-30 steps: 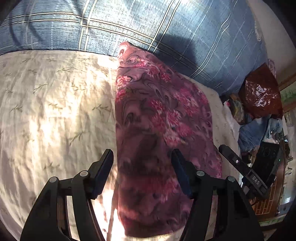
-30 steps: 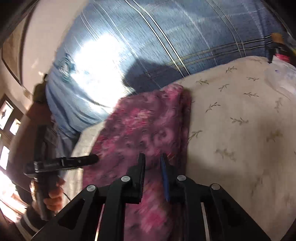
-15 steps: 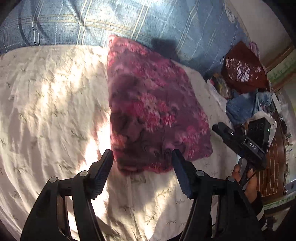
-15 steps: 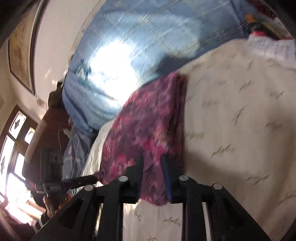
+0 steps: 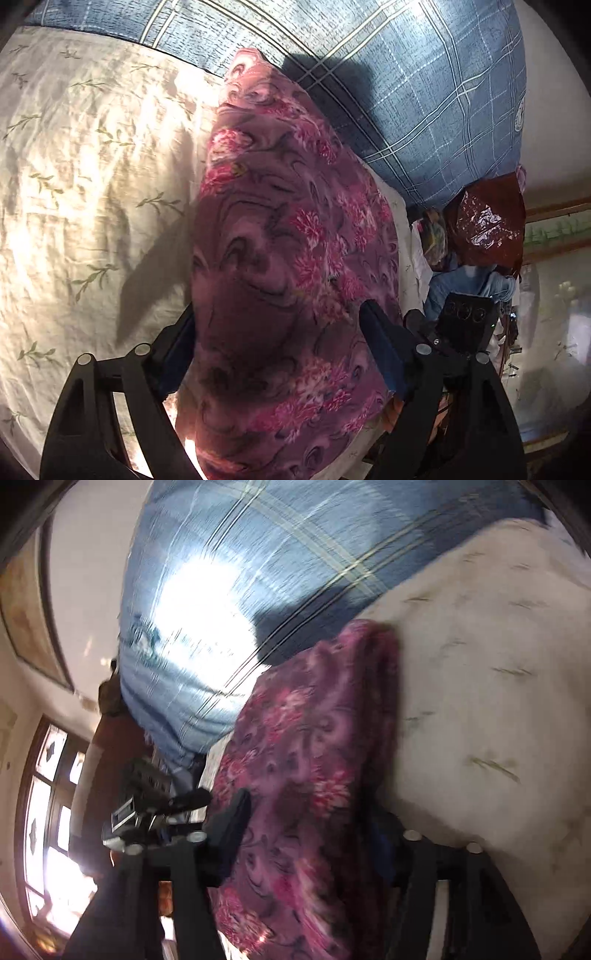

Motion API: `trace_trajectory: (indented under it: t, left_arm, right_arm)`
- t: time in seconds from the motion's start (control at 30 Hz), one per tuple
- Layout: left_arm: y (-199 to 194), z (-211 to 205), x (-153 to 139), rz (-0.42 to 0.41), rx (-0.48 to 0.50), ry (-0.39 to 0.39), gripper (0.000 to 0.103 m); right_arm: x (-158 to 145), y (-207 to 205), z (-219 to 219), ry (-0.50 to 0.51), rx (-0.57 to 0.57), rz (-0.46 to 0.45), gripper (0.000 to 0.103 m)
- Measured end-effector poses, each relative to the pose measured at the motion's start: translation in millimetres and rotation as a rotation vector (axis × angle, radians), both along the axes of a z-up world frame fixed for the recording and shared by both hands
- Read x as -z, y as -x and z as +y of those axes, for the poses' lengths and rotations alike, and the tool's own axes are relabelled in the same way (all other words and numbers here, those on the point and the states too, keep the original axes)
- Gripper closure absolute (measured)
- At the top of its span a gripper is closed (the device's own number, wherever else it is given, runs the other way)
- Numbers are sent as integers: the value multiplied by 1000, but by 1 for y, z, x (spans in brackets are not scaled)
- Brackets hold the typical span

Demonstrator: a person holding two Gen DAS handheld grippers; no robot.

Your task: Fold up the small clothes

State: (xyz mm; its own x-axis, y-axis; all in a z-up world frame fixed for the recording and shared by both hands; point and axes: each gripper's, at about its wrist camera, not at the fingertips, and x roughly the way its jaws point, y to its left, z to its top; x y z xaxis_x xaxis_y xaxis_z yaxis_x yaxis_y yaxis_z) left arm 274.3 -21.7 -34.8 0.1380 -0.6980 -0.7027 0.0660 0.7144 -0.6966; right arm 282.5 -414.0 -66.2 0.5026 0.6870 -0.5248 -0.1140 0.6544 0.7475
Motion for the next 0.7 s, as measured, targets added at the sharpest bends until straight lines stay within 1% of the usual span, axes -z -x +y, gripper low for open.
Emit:
trace_trajectory:
  t: [0.03,0.07,0.1,0.13,0.17,0.2,0.23,0.27,0.3,0.33,0.37,0.4,0.47,0.53,0.63,0.7]
  left_arm:
    - [-1,-5,0,-7,3,1,12]
    - [-2,-9,0,-11,2,10,10]
    - [-4,-13,1,-7,-9,16,10]
    - [-5,-13,1,-3,-22,33,10]
    - [-6,-13,2,0,-37,50,15]
    - [-7,-14,2,-1,-48,56,26]
    - [-7,-11,2,-4,-56,27,60]
    - [-6,-6,2,-7,-53,7,70]
    - [-3,1,2,-9,-60,20,73]
    - [0,3,1,-12,-74,25,75]
    - [3,3,-4,-22,-78,13,76]
    - [7,3,-9,-37,-77,-2,76]
    - [18,6,-24,-60,-73,-6,76]
    - [30,10,-38,-74,-65,-6,76]
    - [56,31,-63,-107,-60,0,76]
    - [78,47,-78,-132,-62,-13,76]
  right_arm:
    - [0,-3,1,13,-4,5,32]
    - [2,-7,1,17,-5,12,33]
    - [1,-9,3,23,-3,11,33]
    - [0,-9,5,37,1,10,36]
    - [0,-8,7,63,7,6,48]
    - [3,-8,8,81,13,15,60]
    - [6,-9,7,76,27,29,71]
    - [8,-5,2,42,58,22,76]
    - [6,-3,2,38,71,14,77]
    - [2,0,4,57,81,0,78]
    - [-4,5,9,79,87,-18,79]
    - [-9,7,13,86,91,-28,79]
    - [-24,16,20,87,94,-57,79]
    - [-39,28,28,100,79,-84,80]
    - [-60,54,45,92,39,-117,80]
    - [-70,72,59,87,6,-139,80]
